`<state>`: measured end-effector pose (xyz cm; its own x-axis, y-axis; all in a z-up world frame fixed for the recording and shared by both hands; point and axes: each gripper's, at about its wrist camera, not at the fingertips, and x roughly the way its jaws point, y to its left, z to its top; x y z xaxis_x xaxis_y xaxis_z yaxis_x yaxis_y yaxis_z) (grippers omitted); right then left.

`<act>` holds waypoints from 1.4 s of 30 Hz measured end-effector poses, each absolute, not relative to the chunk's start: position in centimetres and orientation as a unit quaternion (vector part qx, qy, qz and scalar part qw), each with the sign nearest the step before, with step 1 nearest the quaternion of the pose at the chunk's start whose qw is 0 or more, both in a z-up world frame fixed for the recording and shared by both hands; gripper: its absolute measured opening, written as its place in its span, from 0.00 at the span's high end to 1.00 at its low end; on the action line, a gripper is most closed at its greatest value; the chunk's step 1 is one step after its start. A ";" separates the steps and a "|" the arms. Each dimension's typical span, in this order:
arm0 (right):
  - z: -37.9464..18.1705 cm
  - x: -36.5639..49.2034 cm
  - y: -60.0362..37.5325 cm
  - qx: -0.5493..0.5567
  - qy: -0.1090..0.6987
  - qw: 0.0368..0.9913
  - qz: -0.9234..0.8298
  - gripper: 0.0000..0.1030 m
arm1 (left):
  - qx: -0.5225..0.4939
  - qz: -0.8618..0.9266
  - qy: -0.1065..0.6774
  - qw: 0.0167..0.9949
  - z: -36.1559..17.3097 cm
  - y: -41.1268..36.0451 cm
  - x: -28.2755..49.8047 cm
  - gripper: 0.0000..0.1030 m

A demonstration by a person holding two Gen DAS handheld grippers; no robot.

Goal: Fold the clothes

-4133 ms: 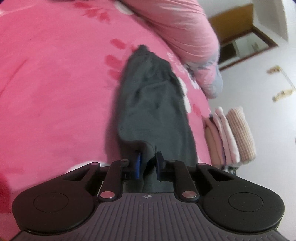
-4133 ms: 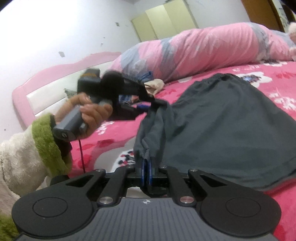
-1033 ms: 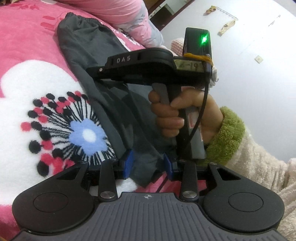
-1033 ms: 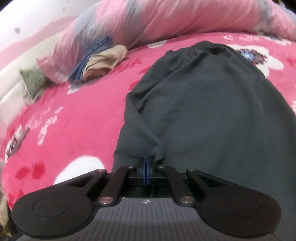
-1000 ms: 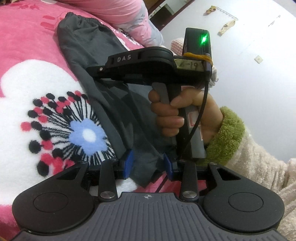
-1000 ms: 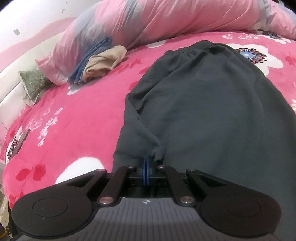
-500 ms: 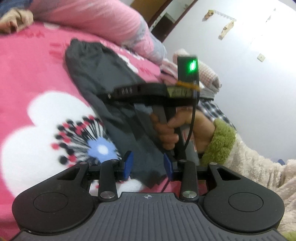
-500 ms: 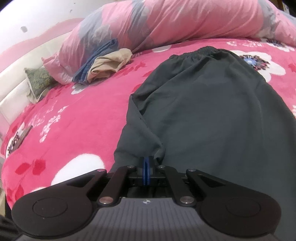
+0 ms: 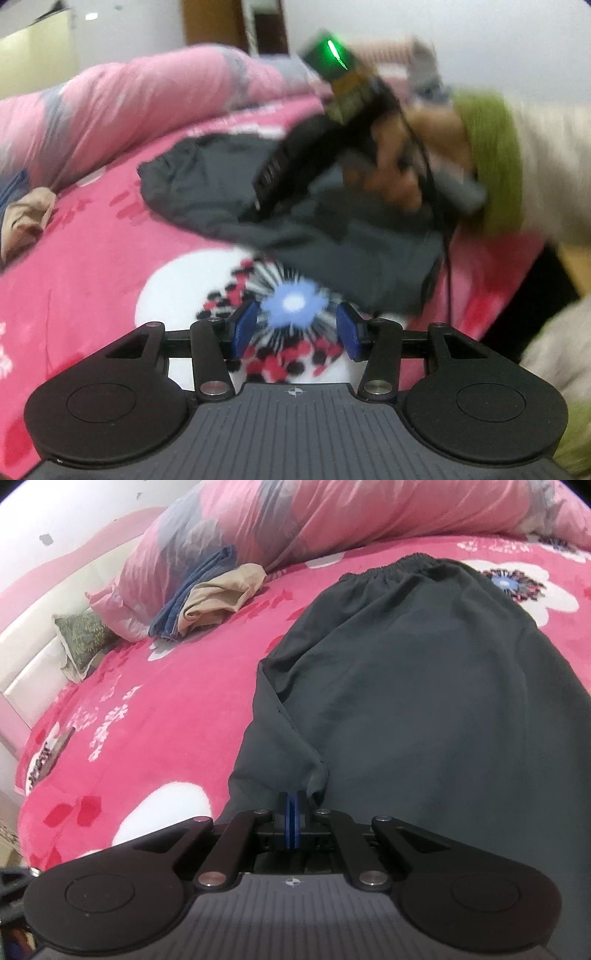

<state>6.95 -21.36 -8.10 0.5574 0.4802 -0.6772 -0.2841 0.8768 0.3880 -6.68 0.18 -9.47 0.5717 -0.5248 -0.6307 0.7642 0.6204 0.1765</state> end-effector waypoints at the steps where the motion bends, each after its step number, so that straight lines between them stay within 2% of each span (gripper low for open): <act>1: -8.1 7.1 -21.5 0.124 0.419 0.872 0.219 0.99 | 0.235 -0.378 0.263 0.856 -9.6 -0.1 -6.8 0.54; 9: -8.4 7.7 -22.4 0.159 0.434 0.858 0.225 0.99 | 0.341 -0.402 0.193 0.828 -10.2 -2.0 -7.6 0.53; 17: -8.5 7.9 -22.6 0.166 0.436 0.854 0.231 0.99 | 0.366 -0.439 0.155 0.806 -10.4 -3.1 -7.3 0.53; 25: -8.5 8.1 -22.8 0.167 0.441 0.850 0.237 0.99 | 0.457 -0.479 0.072 0.746 -11.6 -2.5 -8.4 0.53; 34: -8.5 8.3 -22.9 0.173 0.442 0.846 0.241 0.99 | 0.466 -0.496 0.017 0.733 -12.0 -4.1 -8.3 0.51; 39: -8.5 8.3 -22.8 0.165 0.442 0.847 0.244 0.99 | 0.459 -0.506 0.009 0.730 -11.5 -4.2 -7.9 0.56; 42: -8.4 8.3 -22.8 0.161 0.442 0.848 0.245 0.99 | 0.471 -0.493 -0.016 0.731 -11.2 -4.2 -8.2 0.56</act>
